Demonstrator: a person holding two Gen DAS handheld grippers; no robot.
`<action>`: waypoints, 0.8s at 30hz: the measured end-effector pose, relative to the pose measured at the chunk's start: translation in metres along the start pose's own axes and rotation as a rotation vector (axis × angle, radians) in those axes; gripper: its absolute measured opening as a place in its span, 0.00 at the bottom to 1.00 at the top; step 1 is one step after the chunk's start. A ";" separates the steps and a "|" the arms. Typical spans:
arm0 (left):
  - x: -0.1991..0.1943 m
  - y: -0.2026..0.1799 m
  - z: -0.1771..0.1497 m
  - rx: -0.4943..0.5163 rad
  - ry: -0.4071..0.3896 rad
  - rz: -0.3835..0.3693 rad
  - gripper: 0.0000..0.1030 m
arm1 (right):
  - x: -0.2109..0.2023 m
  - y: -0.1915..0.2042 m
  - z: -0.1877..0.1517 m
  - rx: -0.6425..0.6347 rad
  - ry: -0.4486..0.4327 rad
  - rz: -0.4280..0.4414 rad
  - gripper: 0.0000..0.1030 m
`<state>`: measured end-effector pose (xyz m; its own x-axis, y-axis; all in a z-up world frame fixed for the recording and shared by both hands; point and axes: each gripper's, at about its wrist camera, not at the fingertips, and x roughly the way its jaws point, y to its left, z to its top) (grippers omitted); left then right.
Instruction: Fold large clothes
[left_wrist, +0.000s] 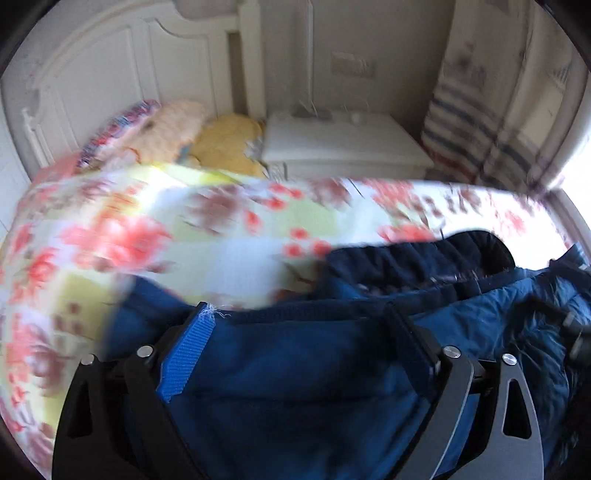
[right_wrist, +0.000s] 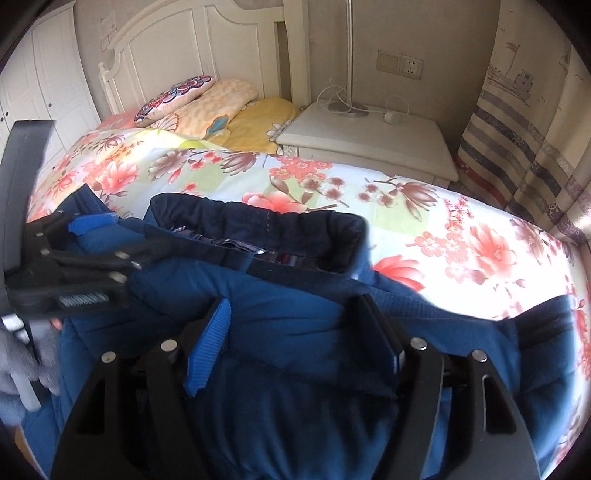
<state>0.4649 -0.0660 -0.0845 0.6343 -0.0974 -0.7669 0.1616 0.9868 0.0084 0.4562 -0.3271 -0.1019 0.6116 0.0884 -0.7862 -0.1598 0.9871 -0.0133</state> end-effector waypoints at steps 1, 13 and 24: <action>-0.002 0.011 -0.001 0.011 -0.004 0.055 0.89 | -0.008 -0.008 0.000 0.005 -0.023 -0.027 0.67; 0.037 0.100 -0.021 -0.319 0.129 -0.116 0.91 | 0.006 -0.138 -0.045 0.379 -0.031 0.100 0.67; 0.036 0.090 -0.020 -0.300 0.093 -0.036 0.91 | 0.005 -0.148 -0.050 0.436 -0.064 0.171 0.67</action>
<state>0.4873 0.0220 -0.1245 0.5583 -0.1339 -0.8188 -0.0568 0.9784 -0.1987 0.4441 -0.4796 -0.1347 0.6539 0.2496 -0.7143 0.0690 0.9204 0.3848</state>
